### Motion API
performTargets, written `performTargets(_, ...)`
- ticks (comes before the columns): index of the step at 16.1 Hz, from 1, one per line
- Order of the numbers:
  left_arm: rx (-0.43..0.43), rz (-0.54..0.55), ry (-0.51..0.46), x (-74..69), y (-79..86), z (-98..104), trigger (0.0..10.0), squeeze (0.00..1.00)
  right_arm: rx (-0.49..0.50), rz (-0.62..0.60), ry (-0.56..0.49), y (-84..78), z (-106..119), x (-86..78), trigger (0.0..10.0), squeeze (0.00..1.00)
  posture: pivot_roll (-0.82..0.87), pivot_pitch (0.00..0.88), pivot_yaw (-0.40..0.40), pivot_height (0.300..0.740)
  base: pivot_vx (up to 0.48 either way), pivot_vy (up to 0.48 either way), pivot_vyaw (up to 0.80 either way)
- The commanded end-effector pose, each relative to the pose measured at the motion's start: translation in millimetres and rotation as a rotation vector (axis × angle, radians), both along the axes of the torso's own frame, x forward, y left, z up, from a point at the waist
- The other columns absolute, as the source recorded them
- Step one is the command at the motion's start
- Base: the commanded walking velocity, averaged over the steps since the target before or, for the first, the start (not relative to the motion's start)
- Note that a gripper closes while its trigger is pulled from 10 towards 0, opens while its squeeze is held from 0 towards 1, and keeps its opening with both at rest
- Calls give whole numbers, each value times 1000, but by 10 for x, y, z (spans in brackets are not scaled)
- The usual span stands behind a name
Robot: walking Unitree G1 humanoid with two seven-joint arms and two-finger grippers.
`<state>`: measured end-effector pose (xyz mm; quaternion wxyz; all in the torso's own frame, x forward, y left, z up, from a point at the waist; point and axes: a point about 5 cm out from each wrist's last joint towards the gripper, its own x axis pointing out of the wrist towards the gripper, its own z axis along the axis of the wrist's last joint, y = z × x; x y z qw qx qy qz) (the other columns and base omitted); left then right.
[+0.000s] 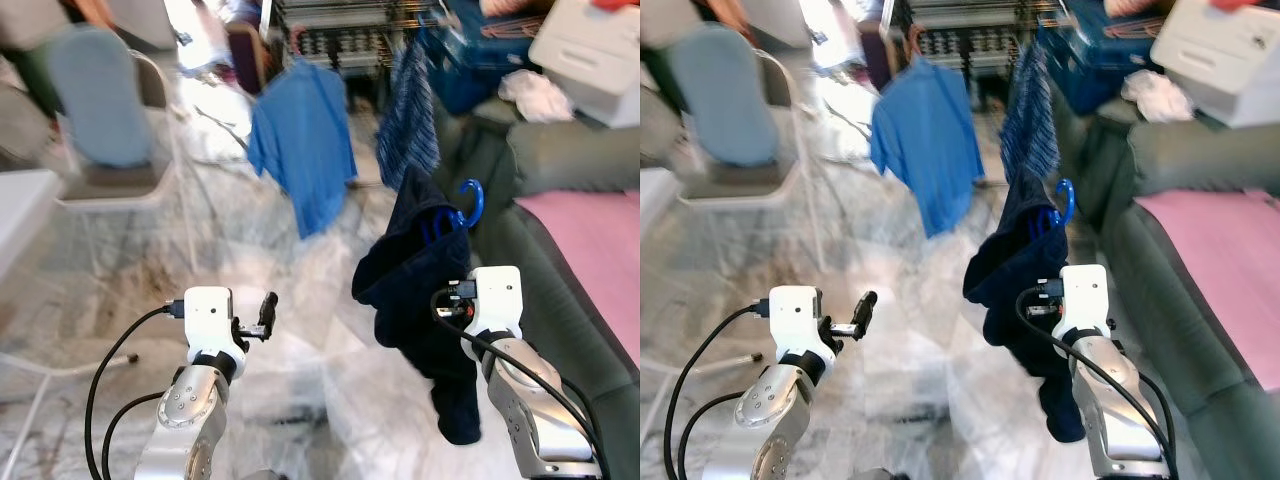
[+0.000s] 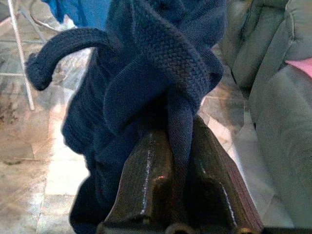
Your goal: Hang hanger
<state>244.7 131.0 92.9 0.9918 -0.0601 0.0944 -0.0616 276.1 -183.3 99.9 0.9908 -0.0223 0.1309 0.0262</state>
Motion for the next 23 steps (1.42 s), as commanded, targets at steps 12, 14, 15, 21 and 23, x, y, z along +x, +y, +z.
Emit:
performTargets(12, 20, -12, -11, 10, -1, 12, 10000, 0, 3, 12, -49, 56, 92, 62, 10000, 0, -102, 79, 51, 740, 0, 422, 0)
performTargets(14, 13, -18, -17, 9, -13, 20, 10000, 0, 1, 11, -49, 50, 90, 61, 10000, 0, -102, 79, 51, 740, 0, 0, 0)
performTargets(15, 12, -21, -17, 9, -15, 20, 10000, 0, 1, 11, -49, 50, 90, 61, 10000, 0, -102, 79, 51, 740, 0, 0, 0)
performTargets(21, 0, -56, -36, 11, -47, 46, 10000, 0, -20, 23, -47, 38, 76, 47, 10000, 0, -106, 81, 54, 740, 0, 0, 0)
performTargets(23, 5, -66, -43, 15, -55, 52, 10000, 0, -27, 29, -41, 21, 72, 50, 10000, 0, -109, 82, 56, 740, 0, 0, 0)
